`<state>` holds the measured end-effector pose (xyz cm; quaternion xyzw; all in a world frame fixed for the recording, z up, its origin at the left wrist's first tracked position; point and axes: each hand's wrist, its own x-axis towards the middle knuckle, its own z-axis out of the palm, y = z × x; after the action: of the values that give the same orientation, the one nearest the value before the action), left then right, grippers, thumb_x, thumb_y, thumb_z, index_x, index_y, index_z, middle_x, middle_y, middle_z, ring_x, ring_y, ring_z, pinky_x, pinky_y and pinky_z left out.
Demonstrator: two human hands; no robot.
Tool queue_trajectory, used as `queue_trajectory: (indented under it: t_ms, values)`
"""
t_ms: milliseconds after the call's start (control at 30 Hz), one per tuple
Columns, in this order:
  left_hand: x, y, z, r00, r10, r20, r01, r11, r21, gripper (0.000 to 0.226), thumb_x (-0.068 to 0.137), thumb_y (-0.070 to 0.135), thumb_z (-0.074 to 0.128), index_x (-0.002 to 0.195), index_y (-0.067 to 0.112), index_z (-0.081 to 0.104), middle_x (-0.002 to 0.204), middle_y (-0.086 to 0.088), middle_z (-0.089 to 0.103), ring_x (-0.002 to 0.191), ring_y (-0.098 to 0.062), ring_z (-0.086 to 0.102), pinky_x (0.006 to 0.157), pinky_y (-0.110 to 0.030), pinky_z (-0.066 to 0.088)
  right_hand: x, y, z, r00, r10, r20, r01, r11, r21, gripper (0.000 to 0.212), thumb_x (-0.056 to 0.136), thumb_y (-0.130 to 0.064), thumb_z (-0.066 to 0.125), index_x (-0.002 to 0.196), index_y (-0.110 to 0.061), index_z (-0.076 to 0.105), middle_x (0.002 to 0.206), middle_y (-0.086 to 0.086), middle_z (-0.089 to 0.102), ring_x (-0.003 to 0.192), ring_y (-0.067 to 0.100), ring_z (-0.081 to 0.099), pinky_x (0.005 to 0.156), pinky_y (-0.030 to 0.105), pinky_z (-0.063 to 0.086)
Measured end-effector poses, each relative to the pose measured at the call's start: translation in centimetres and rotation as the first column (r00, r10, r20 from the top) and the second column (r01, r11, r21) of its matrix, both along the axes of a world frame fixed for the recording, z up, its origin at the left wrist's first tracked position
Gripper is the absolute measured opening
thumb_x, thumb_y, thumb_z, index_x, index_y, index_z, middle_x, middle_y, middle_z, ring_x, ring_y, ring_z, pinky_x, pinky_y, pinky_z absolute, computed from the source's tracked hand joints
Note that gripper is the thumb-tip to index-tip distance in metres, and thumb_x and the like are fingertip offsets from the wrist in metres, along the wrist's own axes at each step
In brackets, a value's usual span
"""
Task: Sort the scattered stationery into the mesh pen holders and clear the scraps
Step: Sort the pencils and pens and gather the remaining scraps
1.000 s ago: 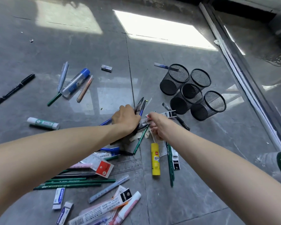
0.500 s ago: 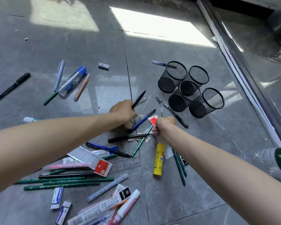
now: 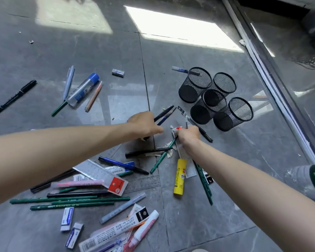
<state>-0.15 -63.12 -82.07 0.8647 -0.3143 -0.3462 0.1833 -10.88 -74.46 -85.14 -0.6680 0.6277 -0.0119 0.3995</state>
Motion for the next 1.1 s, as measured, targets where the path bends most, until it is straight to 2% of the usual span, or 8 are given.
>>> queue_trajectory:
  t_ms: [167,367,433,533,633,800,967,1100]
  values:
    - [1.6,2.9,1.6,0.927,0.091,-0.364,-0.128,0.988,-0.081,0.014,0.083,0.015,0.054,0.07,0.01,0.054,0.056,-0.002,0.061,0.05,-0.015,0.041,0.047,-0.022,0.029,0.0,0.0,1.8,0.989,0.04,0.145,-0.025,0.995,-0.1,0.008,0.072,-0.014,0.059,0.065,-0.013,0.057,0.063,0.006,0.043,0.063,0.02,0.037,0.05,0.028,0.027]
    - [2.5,5.9,2.0,0.884,0.072,-0.462,-0.073,0.997,0.016,0.019,0.093,0.022,0.053,0.078,0.014,0.045,0.061,-0.005,0.068,0.041,-0.011,0.033,0.041,-0.02,0.023,-0.4,0.7,4.2,0.983,0.121,0.137,-0.067,0.936,-0.345,0.024,0.082,-0.023,0.055,0.066,-0.017,0.04,0.068,0.003,0.05,0.069,0.026,0.048,0.061,0.031,0.037]
    - [2.7,6.8,1.7,0.916,0.067,-0.396,-0.044,0.997,0.066,0.02,0.093,0.027,0.055,0.08,0.013,0.047,0.064,-0.006,0.068,0.044,-0.013,0.035,0.04,-0.021,0.024,-0.6,0.9,4.6,0.968,0.182,0.171,-0.104,0.916,-0.387,0.013,0.084,-0.024,0.058,0.084,-0.016,0.048,0.08,0.004,0.057,0.079,0.027,0.055,0.071,0.035,0.044]
    - [2.9,8.6,1.5,0.951,0.063,-0.302,-0.014,0.986,0.163,0.02,0.088,0.026,0.061,0.08,0.011,0.05,0.067,-0.011,0.063,0.044,-0.014,0.035,0.041,-0.021,0.024,-0.8,1.2,4.7,0.935,0.282,0.214,-0.185,0.905,-0.384,0.027,0.086,-0.02,0.062,0.109,-0.013,0.05,0.085,0.003,0.056,0.082,0.022,0.053,0.073,0.029,0.039]
    - [2.7,10.5,1.4,0.973,0.079,-0.218,-0.022,0.967,0.252,0.018,0.084,0.02,0.066,0.078,0.007,0.055,0.06,-0.007,0.056,0.045,-0.014,0.036,0.041,-0.02,0.027,-0.6,1.5,5.1,0.903,0.419,0.09,-0.355,0.85,-0.39,0.01,0.089,-0.02,0.059,0.09,-0.011,0.055,0.081,0.007,0.053,0.078,0.021,0.048,0.064,0.026,0.028]
    - [1.9,12.5,0.3,0.989,0.121,-0.084,-0.099,0.969,0.225,0.023,0.084,0.024,0.068,0.078,0.008,0.052,0.06,-0.006,0.056,0.048,-0.016,0.05,0.042,-0.022,0.039,-0.8,2.9,5.0,0.838,0.545,-0.029,-0.537,0.815,-0.219,0.03,0.09,-0.023,0.062,0.065,-0.011,0.049,0.072,0.008,0.051,0.073,0.021,0.049,0.064,0.027,0.031]
    - [0.9,12.9,0.5,0.983,0.033,0.182,-0.076,0.97,0.233,0.029,0.087,0.018,0.056,0.111,0.007,0.045,0.112,-0.018,0.053,0.092,-0.03,0.05,0.069,-0.033,0.039,-1.2,5.1,3.9,0.813,0.578,0.068,-0.575,0.816,-0.065,0.024,0.088,-0.027,0.067,0.075,-0.01,0.055,0.069,0.003,0.051,0.062,0.015,0.046,0.057,0.028,0.034]
    - [-0.6,12.9,0.5,0.847,-0.185,0.499,0.118,0.98,0.163,0.057,0.082,0.013,0.057,0.135,0.012,0.034,0.133,-0.013,0.035,0.117,-0.031,0.037,0.091,-0.038,0.035,-0.8,7.4,3.1,0.78,0.605,0.161,-0.62,0.782,0.063,0.033,0.086,-0.026,0.069,0.063,-0.019,0.046,0.058,-0.005,0.043,0.052,0.009,0.037,0.048,0.022,0.03]
